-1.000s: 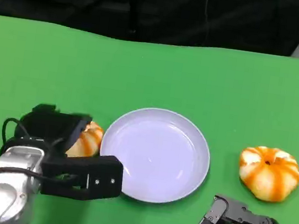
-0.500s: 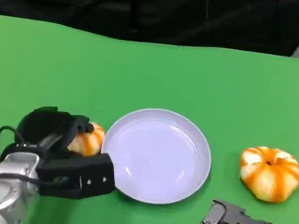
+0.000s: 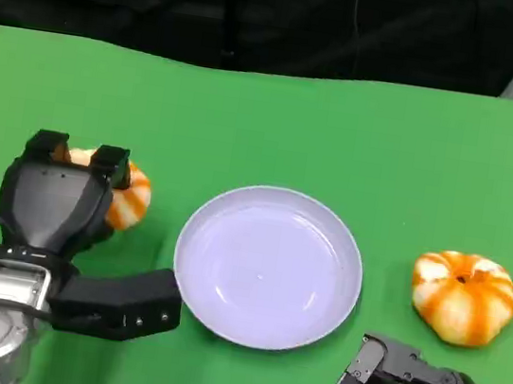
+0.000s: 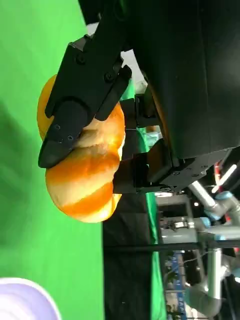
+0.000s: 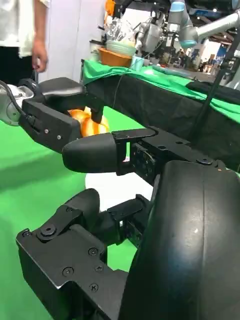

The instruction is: Grasp the bread from the table and place it into the plate.

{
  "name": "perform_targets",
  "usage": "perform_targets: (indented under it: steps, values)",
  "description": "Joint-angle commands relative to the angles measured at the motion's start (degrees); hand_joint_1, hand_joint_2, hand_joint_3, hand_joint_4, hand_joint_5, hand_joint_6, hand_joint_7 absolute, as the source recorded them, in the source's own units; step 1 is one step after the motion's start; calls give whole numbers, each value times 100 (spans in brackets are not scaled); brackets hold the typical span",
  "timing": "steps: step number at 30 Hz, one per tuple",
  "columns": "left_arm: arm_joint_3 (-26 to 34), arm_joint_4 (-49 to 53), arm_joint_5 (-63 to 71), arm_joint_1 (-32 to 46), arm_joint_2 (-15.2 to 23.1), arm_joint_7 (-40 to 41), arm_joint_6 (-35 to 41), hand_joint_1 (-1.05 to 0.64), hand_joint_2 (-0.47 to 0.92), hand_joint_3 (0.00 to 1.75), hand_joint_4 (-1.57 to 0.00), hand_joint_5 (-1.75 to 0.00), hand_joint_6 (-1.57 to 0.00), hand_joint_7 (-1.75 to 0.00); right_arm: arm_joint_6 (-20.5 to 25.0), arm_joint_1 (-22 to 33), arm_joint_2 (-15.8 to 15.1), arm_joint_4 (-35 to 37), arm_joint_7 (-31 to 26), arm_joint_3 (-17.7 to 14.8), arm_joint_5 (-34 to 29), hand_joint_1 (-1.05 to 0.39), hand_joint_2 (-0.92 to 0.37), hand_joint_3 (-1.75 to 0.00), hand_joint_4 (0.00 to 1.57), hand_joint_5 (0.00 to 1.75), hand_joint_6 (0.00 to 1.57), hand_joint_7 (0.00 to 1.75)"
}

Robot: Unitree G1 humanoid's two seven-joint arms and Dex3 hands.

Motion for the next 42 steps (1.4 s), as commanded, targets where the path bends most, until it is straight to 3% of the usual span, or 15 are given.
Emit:
perform_targets:
  steps: [1,3,6,7,8,9,12,14,36,39,40,41,42]
  values:
    - [7,-438,-36,-129,69,247,-255,-28,86,3,-94,-175,-78,-149,-37,46,-18,5,-32,-24,44,10,-35,-139,88,164,76,141]
    - [19,-629,-153,-96,19,262,-483,-26,90,6,-94,-175,-74,-168,-12,68,-17,-33,-26,-17,56,10,-35,-140,88,164,76,142]
    - [48,-883,-298,-45,-137,294,-721,-22,92,12,-95,-175,-76,-174,29,90,-26,-96,-21,-10,39,10,-35,-140,88,164,76,141]
    - [52,-965,-342,-32,-206,311,-778,-20,82,30,-97,-175,-76,-174,40,95,-32,-117,-17,-9,29,10,-35,-140,87,164,76,142]
    - [43,-1082,-395,-20,-298,258,-802,-19,61,70,-98,-175,-77,-174,35,94,-37,-125,-20,-12,12,10,-35,-140,87,165,76,142]
    - [40,-1162,-425,-8,-358,212,-811,-17,50,88,-99,-175,-77,-175,29,93,-40,-128,-22,-15,1,9,-35,-139,87,165,76,142]
    - [47,-1382,-583,42,-544,-4,-834,-15,39,112,-100,-175,-78,-175,-18,92,-47,-88,-13,-33,28,9,-35,-139,86,165,76,141]
    - [53,-1469,-647,66,-609,-91,-839,-14,38,117,-101,-175,-78,-175,-36,93,-50,-72,-7,-40,43,9,-35,-138,86,164,75,141]
    - [88,-1517,-630,93,-625,-153,-835,-14,36,123,-101,-175,-78,-175,-37,93,-48,-72,-4,-42,43,9,-36,-138,86,165,76,141]
    - [-90,-1401,-765,-25,-906,-502,-844,-14,35,122,-100,-175,-76,-175,21,91,-42,-94,7,-29,52,9,-36,-139,86,164,76,141]
    - [-218,-1437,-1037,-90,-885,-1439,-782,-14,35,122,-100,-175,-76,-175,49,107,-26,-126,-2,-10,49,9,-36,-139,86,164,76,141]
    - [-364,-1575,-1158,-124,-824,-2396,-543,-27,51,89,-59,-136,-41,-123,68,117,-19,-150,-9,4,36,9,-36,-139,87,165,76,141]
    - [-461,-1689,-1234,-146,-780,-3086,-359,-46,75,51,-24,-91,-17,-76,81,124,-15,-167,-14,14,27,8,-35,-139,87,165,76,141]
